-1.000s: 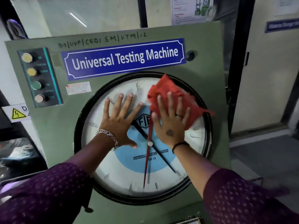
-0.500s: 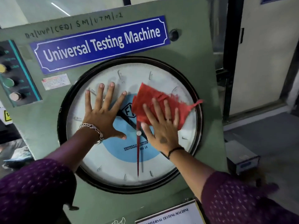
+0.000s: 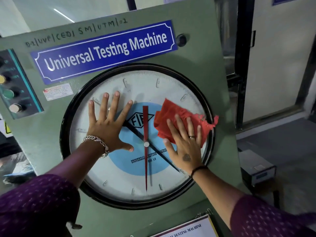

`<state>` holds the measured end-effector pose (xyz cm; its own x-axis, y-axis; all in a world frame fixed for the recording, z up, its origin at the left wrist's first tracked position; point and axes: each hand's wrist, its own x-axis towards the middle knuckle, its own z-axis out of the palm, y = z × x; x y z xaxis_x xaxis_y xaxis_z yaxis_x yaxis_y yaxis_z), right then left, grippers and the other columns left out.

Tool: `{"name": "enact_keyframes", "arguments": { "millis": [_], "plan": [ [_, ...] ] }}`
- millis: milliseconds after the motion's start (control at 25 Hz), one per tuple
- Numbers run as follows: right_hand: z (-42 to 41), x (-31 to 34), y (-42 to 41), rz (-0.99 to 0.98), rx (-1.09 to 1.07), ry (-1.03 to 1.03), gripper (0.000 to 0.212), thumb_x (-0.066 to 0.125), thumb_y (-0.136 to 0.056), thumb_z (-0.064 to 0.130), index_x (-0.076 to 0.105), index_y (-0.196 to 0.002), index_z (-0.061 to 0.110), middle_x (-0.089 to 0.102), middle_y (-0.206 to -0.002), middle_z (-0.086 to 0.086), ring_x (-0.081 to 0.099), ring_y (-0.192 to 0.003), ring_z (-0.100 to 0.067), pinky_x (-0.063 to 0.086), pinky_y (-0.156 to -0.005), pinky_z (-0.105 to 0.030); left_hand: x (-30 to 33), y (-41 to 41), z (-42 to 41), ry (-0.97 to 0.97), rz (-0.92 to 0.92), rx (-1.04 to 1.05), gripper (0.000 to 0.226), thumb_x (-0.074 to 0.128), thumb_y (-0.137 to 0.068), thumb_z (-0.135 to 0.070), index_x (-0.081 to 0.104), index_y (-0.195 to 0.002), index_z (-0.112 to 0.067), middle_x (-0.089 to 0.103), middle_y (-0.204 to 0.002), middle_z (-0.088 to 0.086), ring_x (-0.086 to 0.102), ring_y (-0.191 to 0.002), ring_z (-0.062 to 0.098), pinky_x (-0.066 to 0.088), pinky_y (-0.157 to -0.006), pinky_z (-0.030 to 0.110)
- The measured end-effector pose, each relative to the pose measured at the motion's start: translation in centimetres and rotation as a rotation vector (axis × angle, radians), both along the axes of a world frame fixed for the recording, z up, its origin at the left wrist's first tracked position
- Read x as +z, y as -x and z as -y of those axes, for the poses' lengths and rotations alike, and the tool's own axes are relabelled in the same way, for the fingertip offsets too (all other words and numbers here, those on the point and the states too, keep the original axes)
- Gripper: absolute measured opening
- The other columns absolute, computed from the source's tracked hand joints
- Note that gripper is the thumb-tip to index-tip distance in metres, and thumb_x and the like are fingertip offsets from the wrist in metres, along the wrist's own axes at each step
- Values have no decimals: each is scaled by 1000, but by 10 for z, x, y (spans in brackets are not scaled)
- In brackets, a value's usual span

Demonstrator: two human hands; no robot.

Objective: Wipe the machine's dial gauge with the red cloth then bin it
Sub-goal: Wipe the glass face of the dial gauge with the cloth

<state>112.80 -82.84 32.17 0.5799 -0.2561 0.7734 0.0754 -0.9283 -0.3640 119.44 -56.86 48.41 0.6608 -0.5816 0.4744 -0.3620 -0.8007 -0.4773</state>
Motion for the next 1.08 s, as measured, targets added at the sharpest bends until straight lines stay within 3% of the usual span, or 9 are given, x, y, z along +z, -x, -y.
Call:
{"name": "enact_keyframes", "arguments": {
  "millis": [160,280,360,440,560,680,840,1000,1080],
  "plan": [
    [-24,65,-31,-16,-82,-373,76,18,-105,80,15,-175,48,5,-187,13,1,-173,-31,-3,-132,-71,-1,-1,0,-4,6,-8,179,75,-33,-102,-9,-175,-34,-24,-182,12,-20,-165,47,-2,-124,83],
    [-28,31,-25,29,28,21,73,33,-108,73,23,-175,46,10,-187,11,4,-173,-33,4,-131,-75,-1,-3,0,0,11,-5,178,73,-33,-103,-10,-175,-35,-27,-181,11,-21,-165,46,-2,-124,83],
    [-17,-23,5,-25,70,54,72,41,-107,70,28,-173,47,12,-186,11,4,-173,-34,10,-129,-78,-2,-5,-1,5,15,-13,178,73,-32,-103,-9,-175,-35,-26,-181,11,-20,-165,46,-2,-124,84],
    [-11,-43,15,-118,-2,-229,74,37,-105,72,21,-173,49,3,-186,11,-1,-173,-34,5,-130,-77,-2,-5,-2,7,18,-30,178,74,-32,-103,-7,-175,-35,-24,-182,11,-18,-166,47,-2,-124,83],
    [-20,27,-17,-83,-56,-560,76,24,-104,80,2,-173,56,-22,-180,20,-13,-172,-33,-6,-130,-77,-4,-5,-2,8,32,-31,177,72,-32,-104,-7,-175,-35,-23,-182,11,-16,-166,47,-3,-125,82],
    [-25,88,-45,-9,46,-109,74,31,-105,77,11,-173,55,-14,-183,19,-10,-172,-36,-12,-130,-72,-5,-5,-2,15,35,-31,176,70,-33,-105,-6,-175,-35,-22,-183,9,-14,-167,45,-3,-126,80],
    [15,49,-15,-41,165,452,77,46,-104,70,21,-174,49,6,-187,12,-1,-173,-35,9,-128,-79,-19,4,-12,137,-7,-3,168,71,-40,-104,-2,-176,-37,-19,-184,5,-22,-167,36,-18,-127,70],
    [12,83,-31,-50,2,49,78,40,-103,74,18,-174,50,5,-187,13,1,-173,-35,-4,-132,-74,-35,9,-13,275,-21,35,164,62,-43,-108,0,-176,-36,-15,-184,6,-19,-168,35,-25,-126,63],
    [-20,114,-47,-16,-13,60,79,43,-102,73,22,-174,49,10,-187,11,5,-173,-35,-5,-131,-71,-40,11,-12,331,-23,49,164,57,-43,-110,-2,-176,-34,-14,-184,8,-12,-169,36,-21,-128,64]
  ]
}}
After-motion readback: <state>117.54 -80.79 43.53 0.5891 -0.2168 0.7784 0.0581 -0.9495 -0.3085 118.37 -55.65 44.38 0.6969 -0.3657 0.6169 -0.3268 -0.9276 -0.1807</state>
